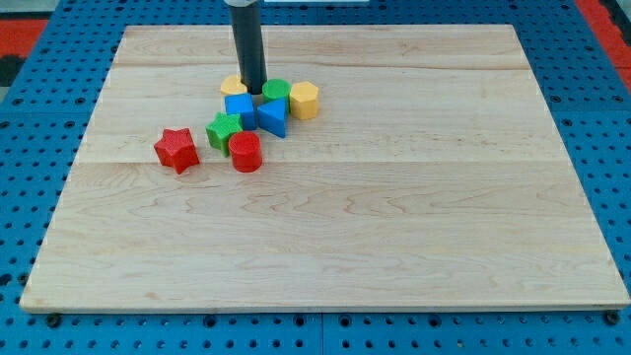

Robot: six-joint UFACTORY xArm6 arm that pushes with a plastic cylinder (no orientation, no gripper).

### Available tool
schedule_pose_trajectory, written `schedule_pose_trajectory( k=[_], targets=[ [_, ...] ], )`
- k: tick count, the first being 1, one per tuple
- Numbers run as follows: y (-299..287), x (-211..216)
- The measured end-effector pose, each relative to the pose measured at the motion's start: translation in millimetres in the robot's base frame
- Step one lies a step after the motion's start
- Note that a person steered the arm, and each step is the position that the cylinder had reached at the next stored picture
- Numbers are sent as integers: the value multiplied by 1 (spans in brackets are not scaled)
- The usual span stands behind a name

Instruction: Move the red star into the red circle

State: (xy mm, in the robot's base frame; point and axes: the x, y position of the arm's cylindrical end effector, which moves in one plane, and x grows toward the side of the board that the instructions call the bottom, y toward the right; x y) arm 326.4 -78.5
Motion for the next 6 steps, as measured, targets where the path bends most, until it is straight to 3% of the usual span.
schedule_pose_trajectory(
  k=[1,2,3,4,5,6],
  targets=[
    [33,-22],
    [5,-73],
    [-119,-42],
    [-189,24],
    [-157,90],
    [-78,113]
  ],
)
